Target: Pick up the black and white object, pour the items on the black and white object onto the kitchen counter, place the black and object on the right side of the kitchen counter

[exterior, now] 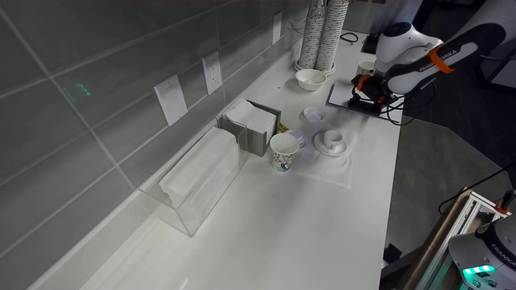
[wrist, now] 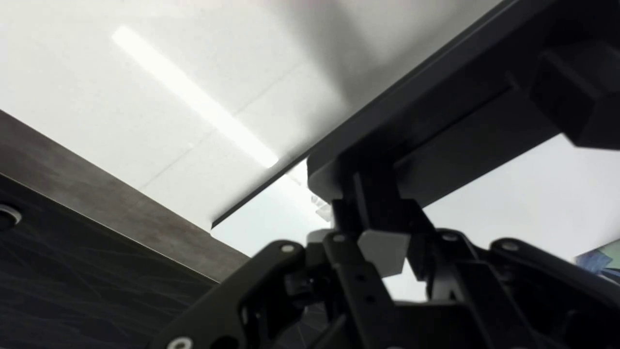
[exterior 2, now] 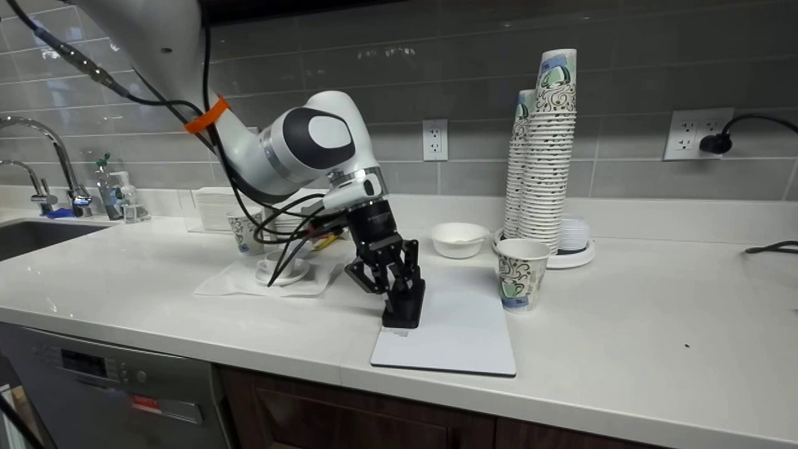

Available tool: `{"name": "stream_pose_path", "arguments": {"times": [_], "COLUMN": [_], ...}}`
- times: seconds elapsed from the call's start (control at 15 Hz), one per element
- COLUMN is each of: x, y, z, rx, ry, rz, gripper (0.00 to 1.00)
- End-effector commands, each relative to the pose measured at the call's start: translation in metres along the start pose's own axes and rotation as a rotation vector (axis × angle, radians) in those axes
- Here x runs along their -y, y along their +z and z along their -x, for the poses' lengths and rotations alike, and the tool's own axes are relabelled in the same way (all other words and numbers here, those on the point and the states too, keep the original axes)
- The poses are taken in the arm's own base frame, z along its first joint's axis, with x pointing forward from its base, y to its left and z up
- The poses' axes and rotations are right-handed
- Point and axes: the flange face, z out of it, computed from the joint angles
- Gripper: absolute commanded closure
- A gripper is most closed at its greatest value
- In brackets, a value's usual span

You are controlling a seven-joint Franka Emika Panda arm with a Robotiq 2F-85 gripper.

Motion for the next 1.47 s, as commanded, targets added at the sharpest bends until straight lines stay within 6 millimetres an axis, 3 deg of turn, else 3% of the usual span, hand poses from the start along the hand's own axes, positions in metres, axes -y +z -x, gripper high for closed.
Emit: {"name": "stream_pose_path", "arguments": {"times": [0.0, 0.07, 0.13, 0.33, 0.53, 0.73, 0.93, 1.2, 1.33, 1.4], "x": [0.02, 0.023, 0.025, 0.033, 0.03, 0.014, -0.004, -0.027, -0.023, -0.016], "y": [-0.001, -0.002, -0.003, -0.025, -0.065, -0.106, -0.144, -0.173, -0.176, -0.173], "z": [-0.014, -0.013, -0.013, -0.009, 0.005, 0.031, 0.043, 0.046, 0.047, 0.048], "rx": [0.014, 0.027, 0.037, 0.063, 0.117, 0.151, 0.17, 0.152, 0.143, 0.134], "ry": [-0.005, -0.017, -0.023, -0.067, -0.216, -0.393, -0.553, -0.766, -0.85, -0.787], "rz": [-0.056, -0.069, -0.082, -0.132, -0.19, -0.207, -0.293, -0.394, -0.465, -0.402], "gripper": [0.93, 0.45, 0.45, 0.26, 0.05, 0.0, 0.0, 0.0, 0.0, 0.0]}}
